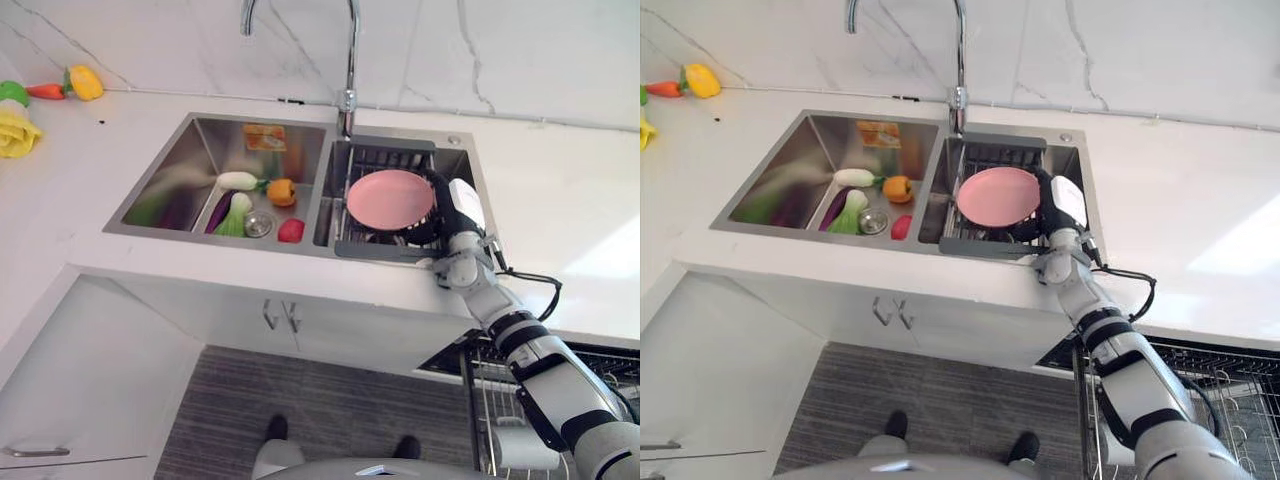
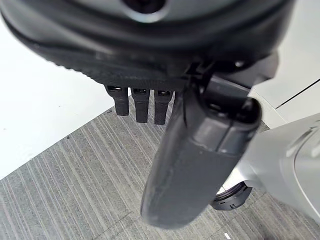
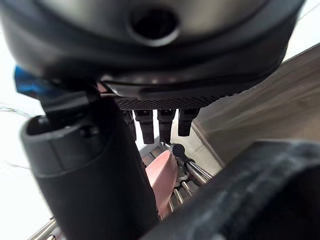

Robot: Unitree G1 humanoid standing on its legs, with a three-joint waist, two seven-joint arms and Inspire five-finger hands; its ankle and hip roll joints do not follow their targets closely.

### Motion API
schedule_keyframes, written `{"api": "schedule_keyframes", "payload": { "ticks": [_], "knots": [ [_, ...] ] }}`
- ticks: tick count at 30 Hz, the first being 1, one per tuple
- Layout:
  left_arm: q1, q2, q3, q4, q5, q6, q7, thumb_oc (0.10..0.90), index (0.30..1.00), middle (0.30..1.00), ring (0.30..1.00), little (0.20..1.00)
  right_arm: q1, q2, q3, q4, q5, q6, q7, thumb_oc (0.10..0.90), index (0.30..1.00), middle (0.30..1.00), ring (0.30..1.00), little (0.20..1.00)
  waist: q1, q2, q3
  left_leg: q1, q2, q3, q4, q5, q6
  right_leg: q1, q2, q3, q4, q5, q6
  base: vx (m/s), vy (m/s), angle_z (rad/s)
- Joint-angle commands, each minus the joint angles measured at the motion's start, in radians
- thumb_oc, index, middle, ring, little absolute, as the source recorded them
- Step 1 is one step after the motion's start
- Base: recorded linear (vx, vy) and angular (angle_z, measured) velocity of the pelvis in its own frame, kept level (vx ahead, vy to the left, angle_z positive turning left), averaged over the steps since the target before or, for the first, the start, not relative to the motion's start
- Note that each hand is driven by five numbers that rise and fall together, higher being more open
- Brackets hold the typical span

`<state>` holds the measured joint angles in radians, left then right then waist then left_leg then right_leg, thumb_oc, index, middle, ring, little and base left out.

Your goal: Place the dishes in the dishwasher.

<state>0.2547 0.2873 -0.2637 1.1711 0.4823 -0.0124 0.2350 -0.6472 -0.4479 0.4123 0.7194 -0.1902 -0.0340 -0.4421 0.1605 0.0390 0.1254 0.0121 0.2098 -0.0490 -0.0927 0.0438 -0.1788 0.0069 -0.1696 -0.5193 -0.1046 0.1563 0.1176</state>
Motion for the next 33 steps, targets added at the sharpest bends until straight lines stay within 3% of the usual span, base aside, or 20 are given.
{"api": "schedule_keyframes", "payload": {
  "ticks": [1,6,17,24,29,33],
  "knots": [
    [-0.036,0.056,-0.100,0.024,0.009,0.012,0.032,0.800,0.900,0.900,0.900,0.900,-0.147,-0.023,-0.020,0.019,0.025,-0.031,-0.052,0.800,0.900,0.900,0.900,0.900,0.071,-0.013,0.076,-0.001,-0.039,-0.007,0.013,-0.069,0.064,0.018,-0.060,0.032,0.044,-0.111,0.050,-0.04,0.003,0.02],
    [-0.036,0.055,-0.109,0.014,0.011,0.008,0.034,0.800,0.900,0.900,0.900,0.900,-0.159,-0.021,-0.014,0.032,0.030,-0.032,-0.049,0.800,0.900,0.900,0.900,0.900,0.073,-0.004,0.082,-0.017,-0.039,-0.016,0.014,-0.061,0.063,0.013,-0.062,0.026,0.043,-0.112,0.049,-0.01,-0.001,0.07],
    [-0.028,0.057,-0.121,-0.017,0.000,0.015,0.036,0.800,0.900,0.900,0.900,0.900,-0.147,0.095,-0.102,0.117,0.307,-0.076,-0.042,0.800,0.900,0.900,0.900,0.900,0.071,0.000,0.085,-0.013,-0.036,-0.017,0.011,-0.063,0.063,0.012,-0.056,0.030,0.038,-0.110,0.045,0.00,0.000,0.00],
    [-0.025,0.058,-0.121,-0.024,-0.004,0.017,0.037,0.800,0.900,0.900,0.900,0.900,-0.152,0.099,-0.100,0.120,0.331,-0.075,-0.033,0.800,0.900,0.900,0.900,0.900,0.070,-0.003,0.088,-0.008,-0.036,-0.016,0.010,-0.064,0.061,0.016,-0.055,0.032,0.037,-0.109,0.045,0.00,0.000,0.00],
    [-0.019,0.056,-0.125,-0.029,-0.007,0.020,0.033,0.800,0.900,0.900,0.900,0.900,-0.155,0.133,-0.140,0.135,0.443,-0.091,-0.031,0.800,0.900,0.900,0.900,0.900,0.074,-0.002,0.088,-0.005,-0.036,-0.016,0.009,-0.064,0.060,0.018,-0.054,0.032,0.035,-0.108,0.044,0.00,0.000,0.00],
    [-0.018,0.060,-0.124,-0.037,-0.007,0.018,0.031,0.800,0.900,0.900,0.900,0.900,-0.167,0.117,-0.126,0.125,0.409,-0.079,-0.029,0.800,0.900,0.900,0.900,0.900,0.074,-0.002,0.089,-0.005,-0.034,-0.018,0.009,-0.064,0.059,0.019,-0.055,0.029,0.035,-0.108,0.044,0.00,0.000,0.00]
  ]
}}
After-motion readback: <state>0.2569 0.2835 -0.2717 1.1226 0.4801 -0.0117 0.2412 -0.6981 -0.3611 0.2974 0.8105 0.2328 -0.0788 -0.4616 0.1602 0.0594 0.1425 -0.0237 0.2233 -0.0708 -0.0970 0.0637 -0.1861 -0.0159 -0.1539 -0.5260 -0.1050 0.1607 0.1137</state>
